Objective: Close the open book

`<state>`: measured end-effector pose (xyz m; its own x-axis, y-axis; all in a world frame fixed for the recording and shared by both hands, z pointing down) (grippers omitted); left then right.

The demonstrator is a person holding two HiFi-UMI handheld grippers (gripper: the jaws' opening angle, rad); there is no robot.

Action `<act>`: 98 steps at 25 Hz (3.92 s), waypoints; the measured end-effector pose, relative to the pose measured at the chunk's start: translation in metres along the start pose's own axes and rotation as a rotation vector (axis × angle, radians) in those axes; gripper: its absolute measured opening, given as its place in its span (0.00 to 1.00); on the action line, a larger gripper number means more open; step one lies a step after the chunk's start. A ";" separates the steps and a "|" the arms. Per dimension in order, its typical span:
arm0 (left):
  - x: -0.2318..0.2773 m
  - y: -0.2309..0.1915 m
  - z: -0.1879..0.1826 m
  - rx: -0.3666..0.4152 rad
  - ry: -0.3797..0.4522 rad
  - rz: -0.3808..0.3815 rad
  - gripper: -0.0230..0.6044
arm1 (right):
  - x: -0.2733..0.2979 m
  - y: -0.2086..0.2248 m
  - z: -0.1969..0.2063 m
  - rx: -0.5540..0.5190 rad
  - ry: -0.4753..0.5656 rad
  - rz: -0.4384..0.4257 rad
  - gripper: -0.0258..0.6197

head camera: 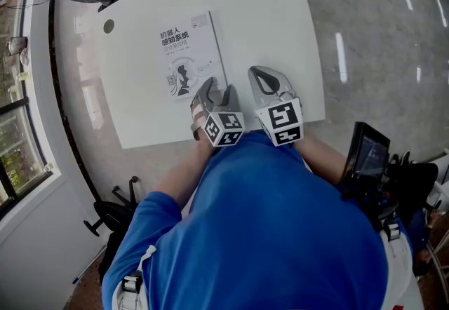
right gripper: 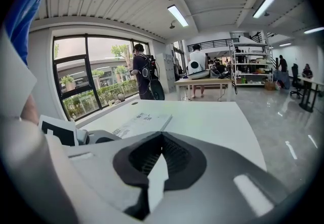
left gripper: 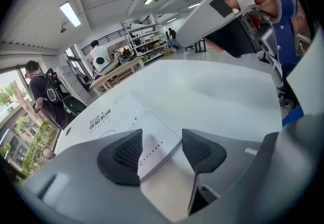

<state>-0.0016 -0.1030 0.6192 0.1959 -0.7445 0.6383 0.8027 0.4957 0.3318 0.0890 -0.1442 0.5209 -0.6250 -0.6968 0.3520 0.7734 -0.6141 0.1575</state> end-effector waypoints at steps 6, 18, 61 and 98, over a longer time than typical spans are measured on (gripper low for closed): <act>-0.002 0.001 0.001 0.018 0.001 -0.014 0.44 | 0.001 -0.001 -0.001 -0.002 0.003 -0.009 0.04; -0.014 -0.005 -0.006 -0.016 0.049 0.000 0.38 | 0.002 -0.004 -0.004 0.002 0.019 -0.019 0.04; -0.024 -0.002 -0.005 -0.068 0.100 0.090 0.13 | 0.002 -0.003 0.002 0.008 0.016 -0.030 0.04; -0.070 -0.068 -0.028 -0.308 0.248 0.144 0.10 | 0.064 -0.098 0.107 -0.245 -0.465 -0.279 0.04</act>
<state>-0.0546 -0.0970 0.5324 0.4185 -0.7810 0.4636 0.8804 0.4742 0.0042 -0.0155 -0.0887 0.6266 -0.6465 -0.2952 0.7034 0.5049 -0.8569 0.1044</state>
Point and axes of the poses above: the fingertips, and each gripper's own axes: x forward along the fingers, y to its right, z out of its underside, the point moved 1 cm from there along -x, backward along the fingers, and after that the axes turned 10 degrees about y, right-handed, at the moved point
